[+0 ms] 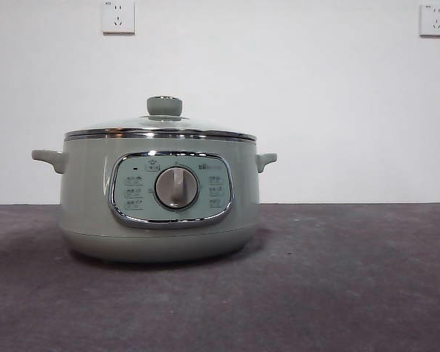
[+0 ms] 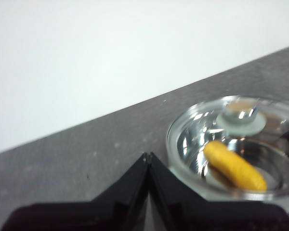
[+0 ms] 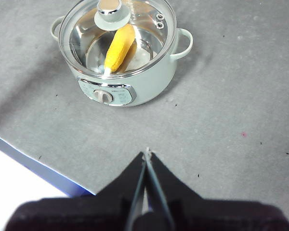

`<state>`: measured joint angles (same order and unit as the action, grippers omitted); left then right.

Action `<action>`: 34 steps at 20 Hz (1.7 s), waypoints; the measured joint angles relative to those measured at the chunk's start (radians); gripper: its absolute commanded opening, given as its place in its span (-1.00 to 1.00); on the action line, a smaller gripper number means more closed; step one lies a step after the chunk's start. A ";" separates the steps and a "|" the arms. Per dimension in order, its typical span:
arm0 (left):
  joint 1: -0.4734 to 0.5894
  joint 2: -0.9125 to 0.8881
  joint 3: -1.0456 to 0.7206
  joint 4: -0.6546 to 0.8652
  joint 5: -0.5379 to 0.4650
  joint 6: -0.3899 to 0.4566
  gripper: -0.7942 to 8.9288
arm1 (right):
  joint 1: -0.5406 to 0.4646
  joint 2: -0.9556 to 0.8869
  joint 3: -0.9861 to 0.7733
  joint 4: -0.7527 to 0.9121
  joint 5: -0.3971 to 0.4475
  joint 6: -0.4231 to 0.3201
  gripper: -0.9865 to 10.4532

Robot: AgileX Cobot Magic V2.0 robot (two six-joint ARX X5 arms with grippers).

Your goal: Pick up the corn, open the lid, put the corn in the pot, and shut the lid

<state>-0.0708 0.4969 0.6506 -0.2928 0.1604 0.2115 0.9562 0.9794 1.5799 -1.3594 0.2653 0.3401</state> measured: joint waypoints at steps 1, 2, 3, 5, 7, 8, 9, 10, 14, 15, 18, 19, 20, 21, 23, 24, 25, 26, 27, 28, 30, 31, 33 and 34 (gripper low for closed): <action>0.019 -0.076 -0.127 0.071 0.000 -0.036 -0.84 | 0.000 0.000 0.000 0.000 0.000 0.000 -0.83; 0.036 -0.141 -0.241 0.127 -0.001 -0.074 -0.84 | 0.000 0.000 0.000 0.000 0.000 0.000 -0.83; 0.050 -0.197 -0.341 0.161 -0.004 -0.108 -0.84 | 0.000 0.000 0.000 0.000 0.000 0.000 -0.83; 0.072 -0.291 -0.494 0.175 -0.008 -0.154 -0.84 | 0.000 0.000 0.000 0.000 0.000 0.000 -0.83; 0.087 -0.380 -0.591 0.175 -0.009 -0.189 -0.84 | 0.000 0.000 0.000 0.000 0.000 0.000 -0.83; 0.092 -0.423 -0.618 0.179 -0.010 -0.204 -0.84 | 0.000 0.000 0.000 0.000 0.000 0.000 -0.83; 0.093 -0.454 -0.632 0.185 -0.010 -0.212 -0.84 | 0.000 0.000 0.000 0.000 0.000 0.000 -0.83; 0.095 -0.482 -0.632 0.164 -0.018 -0.214 -0.84 | 0.000 0.000 0.000 0.000 0.000 0.000 -0.83; 0.097 -0.491 -0.632 0.129 -0.117 -0.217 -0.84 | 0.000 0.000 0.000 0.000 0.000 0.000 -0.83; 0.097 -0.491 -0.632 0.119 -0.130 -0.217 -0.84 | 0.000 0.000 0.000 0.000 0.000 0.000 -0.83; 0.097 -0.491 -0.632 0.121 -0.139 -0.216 -0.84 | 0.000 0.000 0.000 0.000 0.000 0.000 -0.83; 0.097 -0.491 -0.632 0.121 -0.133 -0.216 -0.84 | 0.000 0.000 0.000 0.000 0.000 0.000 -0.83; 0.097 -0.488 -0.632 0.121 -0.131 -0.216 -0.84 | 0.000 0.000 0.000 0.000 0.000 0.000 -0.83; 0.097 -0.483 -0.632 0.121 -0.130 -0.216 -0.84 | 0.000 0.000 0.000 0.000 0.000 0.000 -0.83; 0.097 -0.474 -0.632 0.121 -0.130 -0.216 -0.84 | 0.000 0.000 0.000 0.000 0.000 0.000 -0.83; 0.097 -0.470 -0.632 0.121 -0.130 -0.216 -0.84 | 0.000 0.000 0.000 0.000 0.000 0.000 -0.83; 0.097 -0.465 -0.632 0.121 -0.130 -0.216 -0.84 | 0.000 0.000 0.000 0.000 0.000 0.000 -0.83; 0.097 -0.460 -0.632 0.122 -0.130 -0.216 -0.84 | 0.000 0.000 0.000 0.000 0.000 0.000 -0.83; 0.097 -0.455 -0.632 0.121 -0.130 -0.216 -0.84 | 0.000 0.000 0.000 0.000 0.000 0.000 -0.83; 0.097 -0.451 -0.632 0.121 -0.130 -0.216 -0.84 | 0.000 0.000 0.000 0.000 0.000 0.000 -0.83; 0.097 -0.439 -0.632 0.121 -0.130 -0.216 -0.84 | 0.000 0.000 0.000 0.000 0.000 -0.007 -0.83; 0.097 -0.434 -0.632 0.122 -0.130 -0.216 -0.84 | -0.014 0.000 0.000 0.000 0.013 -0.025 -0.83; 0.097 -0.425 -0.632 0.122 -0.129 -0.216 -0.84 | -0.084 -0.005 -0.004 0.000 0.016 -0.077 -0.83; 0.097 -0.420 -0.632 0.122 -0.128 -0.216 -0.84 | -0.136 -0.027 -0.038 0.020 0.019 -0.134 -0.83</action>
<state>0.0261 0.0769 0.0181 -0.1711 0.0322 -0.0048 0.8204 0.9524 1.5421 -1.3392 0.2844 0.2062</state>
